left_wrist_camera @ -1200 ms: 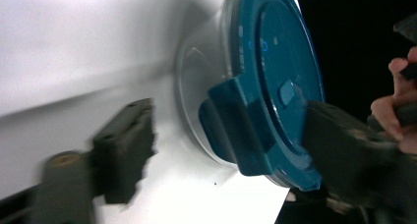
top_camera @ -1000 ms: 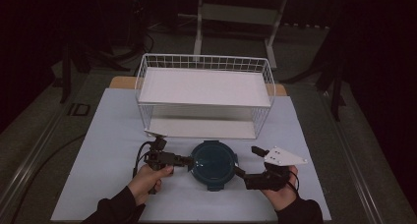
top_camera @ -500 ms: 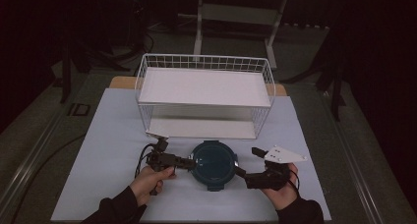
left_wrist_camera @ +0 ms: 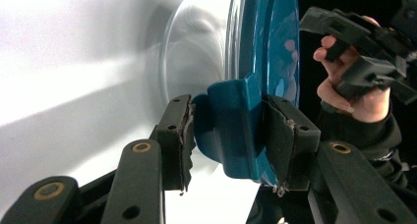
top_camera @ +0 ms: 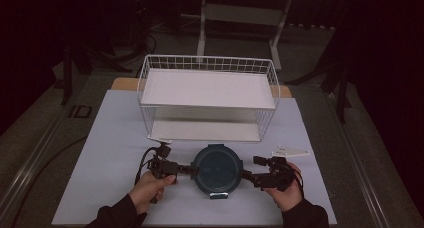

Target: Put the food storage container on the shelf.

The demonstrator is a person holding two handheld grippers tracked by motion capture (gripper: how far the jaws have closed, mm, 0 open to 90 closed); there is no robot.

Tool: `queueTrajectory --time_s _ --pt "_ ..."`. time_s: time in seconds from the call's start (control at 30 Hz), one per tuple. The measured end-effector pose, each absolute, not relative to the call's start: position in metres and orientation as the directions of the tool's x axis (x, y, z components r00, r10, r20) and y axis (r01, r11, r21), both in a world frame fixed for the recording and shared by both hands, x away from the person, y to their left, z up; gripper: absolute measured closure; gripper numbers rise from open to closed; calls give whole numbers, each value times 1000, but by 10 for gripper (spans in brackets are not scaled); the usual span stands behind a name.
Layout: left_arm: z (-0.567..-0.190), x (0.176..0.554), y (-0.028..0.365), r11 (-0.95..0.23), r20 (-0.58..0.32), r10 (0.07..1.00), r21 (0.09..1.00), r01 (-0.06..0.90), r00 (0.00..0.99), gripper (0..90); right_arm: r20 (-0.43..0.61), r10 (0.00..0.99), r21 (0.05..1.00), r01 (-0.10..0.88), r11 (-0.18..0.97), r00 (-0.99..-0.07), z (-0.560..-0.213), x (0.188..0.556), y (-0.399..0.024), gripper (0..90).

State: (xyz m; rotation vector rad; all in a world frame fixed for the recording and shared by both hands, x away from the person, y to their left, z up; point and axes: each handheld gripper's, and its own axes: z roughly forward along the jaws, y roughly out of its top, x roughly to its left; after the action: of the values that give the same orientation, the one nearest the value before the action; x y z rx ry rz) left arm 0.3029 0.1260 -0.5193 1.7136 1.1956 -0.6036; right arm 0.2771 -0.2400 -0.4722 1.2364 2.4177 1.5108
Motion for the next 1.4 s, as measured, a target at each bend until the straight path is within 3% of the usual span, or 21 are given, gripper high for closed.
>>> queueTrajectory --time_s 0.23,0.5,0.67,1.13,1.4 --pt "-516 295 126 -119 -767 456 451 885 452 571 477 601 706 687 173 -641 -481 282 -245 210" --pt "-512 288 125 -138 -737 461 491 860 495 580 520 570 651 727 218 -636 -492 283 -243 450" --pt "-511 285 125 -149 -727 458 505 850 512 584 577 528 622 754 211 -624 -496 285 -245 530" --pt "-506 276 121 -163 -674 481 559 813 561 581 652 497 582 798 155 -572 -504 282 -248 557" --pt "-507 276 125 -129 -697 478 547 827 535 579 672 500 562 816 136 -546 -502 281 -244 561"
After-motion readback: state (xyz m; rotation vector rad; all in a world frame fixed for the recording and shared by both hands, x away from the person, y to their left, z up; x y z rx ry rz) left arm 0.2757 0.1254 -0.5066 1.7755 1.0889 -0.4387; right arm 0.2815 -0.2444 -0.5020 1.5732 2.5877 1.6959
